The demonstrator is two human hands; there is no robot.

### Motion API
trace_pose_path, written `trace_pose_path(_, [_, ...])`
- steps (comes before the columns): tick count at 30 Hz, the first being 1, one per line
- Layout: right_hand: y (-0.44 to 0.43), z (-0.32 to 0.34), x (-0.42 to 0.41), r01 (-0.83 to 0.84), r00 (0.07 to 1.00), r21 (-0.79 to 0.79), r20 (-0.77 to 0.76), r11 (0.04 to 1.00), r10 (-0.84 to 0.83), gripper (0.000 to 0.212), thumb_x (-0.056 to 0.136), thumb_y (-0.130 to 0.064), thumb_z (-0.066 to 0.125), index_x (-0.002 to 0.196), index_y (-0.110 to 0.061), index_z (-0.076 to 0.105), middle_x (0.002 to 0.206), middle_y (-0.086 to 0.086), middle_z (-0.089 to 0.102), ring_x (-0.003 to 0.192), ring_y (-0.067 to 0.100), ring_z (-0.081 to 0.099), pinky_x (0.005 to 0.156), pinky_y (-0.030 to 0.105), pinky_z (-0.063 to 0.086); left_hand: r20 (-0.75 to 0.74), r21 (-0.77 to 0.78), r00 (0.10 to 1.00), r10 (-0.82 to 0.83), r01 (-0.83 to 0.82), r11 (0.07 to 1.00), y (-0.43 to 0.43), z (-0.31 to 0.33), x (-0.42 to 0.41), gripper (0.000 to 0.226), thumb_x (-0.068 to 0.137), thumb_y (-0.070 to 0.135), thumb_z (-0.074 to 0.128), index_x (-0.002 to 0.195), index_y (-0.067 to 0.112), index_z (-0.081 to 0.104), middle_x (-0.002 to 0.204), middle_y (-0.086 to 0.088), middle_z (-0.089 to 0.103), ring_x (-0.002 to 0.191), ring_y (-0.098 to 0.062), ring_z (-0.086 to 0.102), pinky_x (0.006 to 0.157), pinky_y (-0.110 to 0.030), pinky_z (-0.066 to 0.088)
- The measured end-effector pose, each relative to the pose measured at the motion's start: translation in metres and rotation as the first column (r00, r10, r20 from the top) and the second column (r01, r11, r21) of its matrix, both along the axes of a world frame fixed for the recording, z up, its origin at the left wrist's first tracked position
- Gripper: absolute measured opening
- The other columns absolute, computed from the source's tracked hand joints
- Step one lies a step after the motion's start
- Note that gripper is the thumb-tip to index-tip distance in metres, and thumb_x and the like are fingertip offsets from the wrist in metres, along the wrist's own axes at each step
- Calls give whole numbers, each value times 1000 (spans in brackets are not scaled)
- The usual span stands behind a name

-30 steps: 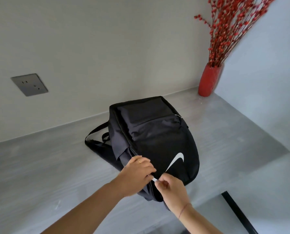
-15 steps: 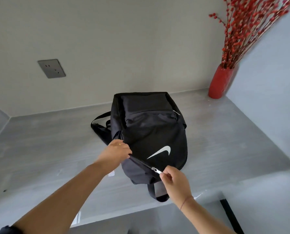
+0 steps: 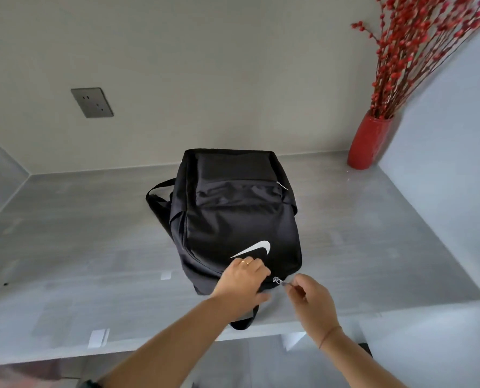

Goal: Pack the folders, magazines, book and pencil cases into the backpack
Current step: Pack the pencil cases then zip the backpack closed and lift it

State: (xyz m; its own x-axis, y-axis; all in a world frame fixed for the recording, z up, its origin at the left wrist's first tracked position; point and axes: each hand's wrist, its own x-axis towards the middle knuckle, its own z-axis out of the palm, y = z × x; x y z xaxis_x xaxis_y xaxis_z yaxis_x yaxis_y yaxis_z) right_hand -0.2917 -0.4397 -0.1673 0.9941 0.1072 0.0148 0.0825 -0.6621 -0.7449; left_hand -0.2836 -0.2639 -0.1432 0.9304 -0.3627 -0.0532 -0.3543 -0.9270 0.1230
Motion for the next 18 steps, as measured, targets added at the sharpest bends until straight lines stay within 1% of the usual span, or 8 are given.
trace_pose_path(1, [-2, 0, 2, -15, 1000, -2, 11, 1000, 15, 44, 86, -18, 60, 55, -32, 33, 49, -8, 38, 50, 8, 36, 53, 26, 33, 23, -11, 1000, 19, -19, 1000, -9, -2, 3, 40, 85, 43, 56, 116, 18, 56, 114, -2, 56, 109, -21, 49, 96, -32, 37])
trace_pose_path(3, [-6, -2, 5, -29, 999, -18, 30, 999, 30, 44, 85, -19, 60, 54, -33, 33, 48, -9, 38, 48, 8, 37, 50, 22, 31, 52, -61, 999, 7, -4, 998, -19, 0, 7, 28, 71, 34, 75, 90, 14, 68, 88, -3, 65, 87, -21, 62, 78, -28, 50])
trace_pose_path(5, [-12, -5, 10, -49, 998, -27, 36, 998, 50, 44, 84, -20, 60, 53, -36, 34, 45, -10, 41, 49, 7, 42, 48, 17, 31, 99, -58, 994, -42, 48, 997, -22, -1, 9, 31, 49, 33, 89, 63, 17, 66, 62, 4, 62, 60, -15, 63, 57, -19, 51])
trace_pose_path(6, [-14, -6, 12, -68, 997, -28, 28, 997, 69, 43, 84, -20, 60, 54, -37, 35, 46, -11, 45, 51, 5, 45, 49, 14, 33, 126, -52, 991, -49, 56, 997, -20, -2, 10, 33, 46, 33, 91, 59, 18, 64, 59, 5, 60, 56, -13, 61, 53, -17, 51])
trace_pose_path(9, [-28, -7, 24, -75, 997, -43, -7, 996, 75, 32, 83, -18, 61, 58, -29, 44, 47, -9, 45, 50, 8, 44, 53, 12, 31, 193, -94, 979, -67, 86, 992, -10, -1, 11, 33, 50, 29, 92, 59, 18, 62, 59, 5, 59, 55, -14, 60, 53, -19, 49])
trace_pose_path(11, [-45, -7, 39, -26, 999, -51, -28, 998, 24, 26, 83, -17, 62, 62, -18, 49, 50, -8, 42, 53, 13, 43, 58, 20, 31, 246, -83, 968, -60, 82, 993, -4, 5, 12, 33, 49, 28, 93, 57, 20, 62, 58, 8, 58, 53, -10, 58, 56, -17, 44])
trace_pose_path(15, [-66, 1, 69, -20, 999, -119, 35, 993, 25, 25, 83, -12, 63, 65, -20, 48, 51, -12, 42, 55, 13, 41, 69, 27, 32, 247, -59, 967, -64, 81, 995, -5, 11, 14, 33, 49, 29, 93, 56, 21, 62, 58, 10, 56, 53, -8, 56, 53, -17, 45])
trace_pose_path(18, [-64, 2, 78, 12, 998, -134, 58, 991, -5, 24, 84, -10, 59, 66, -20, 47, 54, -10, 42, 53, 11, 40, 71, 28, 33, 72, -117, 995, 73, -64, 991, -15, 5, 22, 28, 75, 40, 74, 86, 19, 60, 87, 7, 59, 82, -12, 59, 71, -19, 44])
